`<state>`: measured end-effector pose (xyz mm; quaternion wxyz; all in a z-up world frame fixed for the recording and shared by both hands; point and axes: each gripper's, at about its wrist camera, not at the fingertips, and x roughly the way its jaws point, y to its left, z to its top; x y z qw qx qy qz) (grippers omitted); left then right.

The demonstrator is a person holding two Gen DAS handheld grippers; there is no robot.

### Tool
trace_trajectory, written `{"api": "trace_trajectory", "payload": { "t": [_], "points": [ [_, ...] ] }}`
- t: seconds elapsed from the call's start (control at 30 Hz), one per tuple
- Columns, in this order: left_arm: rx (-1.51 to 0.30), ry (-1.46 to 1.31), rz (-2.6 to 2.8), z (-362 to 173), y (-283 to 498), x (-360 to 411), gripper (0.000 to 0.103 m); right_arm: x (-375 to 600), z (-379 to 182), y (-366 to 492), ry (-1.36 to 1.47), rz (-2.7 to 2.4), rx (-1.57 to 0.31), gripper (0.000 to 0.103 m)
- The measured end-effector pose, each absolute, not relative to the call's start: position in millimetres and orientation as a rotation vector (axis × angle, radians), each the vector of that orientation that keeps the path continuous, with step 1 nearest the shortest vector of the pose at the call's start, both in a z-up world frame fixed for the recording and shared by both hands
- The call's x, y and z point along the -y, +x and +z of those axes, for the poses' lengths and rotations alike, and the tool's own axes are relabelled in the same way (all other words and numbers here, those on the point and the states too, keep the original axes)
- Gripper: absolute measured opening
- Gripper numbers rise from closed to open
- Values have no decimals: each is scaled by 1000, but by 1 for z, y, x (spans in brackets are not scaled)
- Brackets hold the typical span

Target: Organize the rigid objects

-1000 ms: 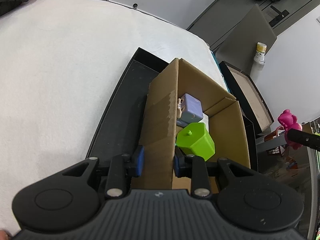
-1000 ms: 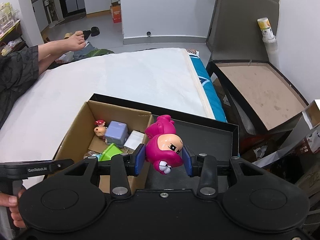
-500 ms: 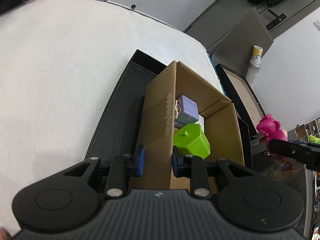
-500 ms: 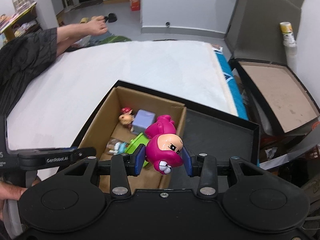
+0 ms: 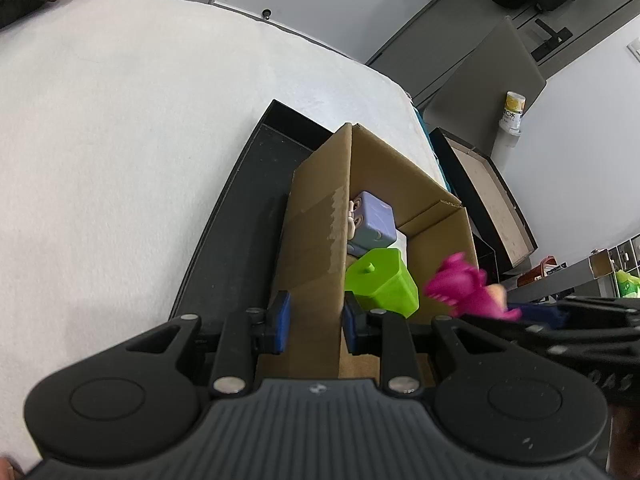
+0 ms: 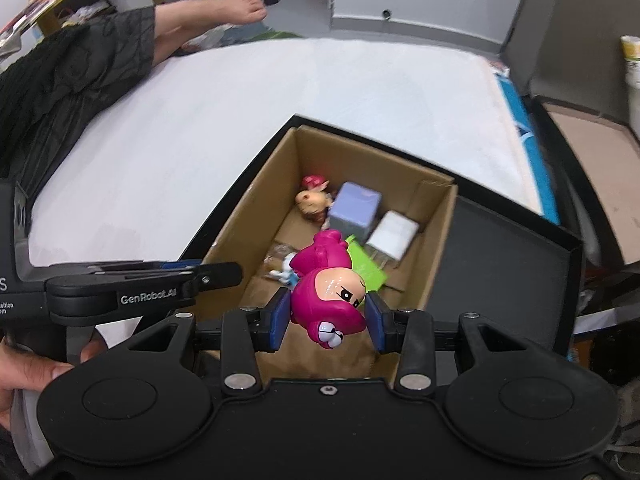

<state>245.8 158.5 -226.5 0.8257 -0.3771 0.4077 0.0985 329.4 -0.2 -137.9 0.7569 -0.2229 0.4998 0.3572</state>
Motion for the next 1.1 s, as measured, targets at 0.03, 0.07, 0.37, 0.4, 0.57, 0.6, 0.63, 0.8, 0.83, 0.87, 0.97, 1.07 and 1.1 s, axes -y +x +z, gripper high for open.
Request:
{"api": "trace_trajectory", "payload": {
  "t": [0.03, 0.07, 0.37, 0.4, 0.57, 0.6, 0.63, 0.8, 0.83, 0.87, 0.97, 1.07, 1.1],
  "points": [
    [-868, -795, 210, -227, 246, -158, 26, -2, -140, 328, -490, 789, -1102, 40],
    [-868, -793, 211, -227, 246, -158, 26, -5, -144, 327, -500, 799, -1112, 40],
    [-872, -785, 216, -228, 249, -156, 26, -17, -172, 324, -497, 845, -1192, 43],
    [-873, -782, 217, -228, 249, -156, 26, -17, -174, 323, -506, 840, -1189, 43],
    [-874, -775, 221, -229, 250, -155, 26, -6, -172, 327, -456, 820, -1184, 43],
    [-876, -775, 222, -228, 250, -154, 26, -3, -171, 328, -444, 818, -1181, 43],
    [-876, -777, 222, -228, 250, -154, 26, 0, -169, 328, -433, 816, -1178, 43],
    [-871, -756, 230, -222, 250, -151, 26, 20, -157, 327, -379, 809, -1152, 46],
    [-869, -749, 231, -221, 250, -150, 26, 25, -154, 326, -369, 812, -1145, 48],
    [-868, -743, 232, -220, 249, -149, 26, 30, -151, 325, -356, 812, -1137, 49],
    [-871, -736, 234, -217, 247, -147, 25, 43, -146, 326, -304, 800, -1129, 49],
    [-853, -682, 204, -201, 240, -142, 26, 53, -144, 326, -257, 784, -1128, 52],
    [-844, -640, 205, -193, 239, -139, 26, 57, -143, 326, -240, 775, -1127, 57]
  ]
}}
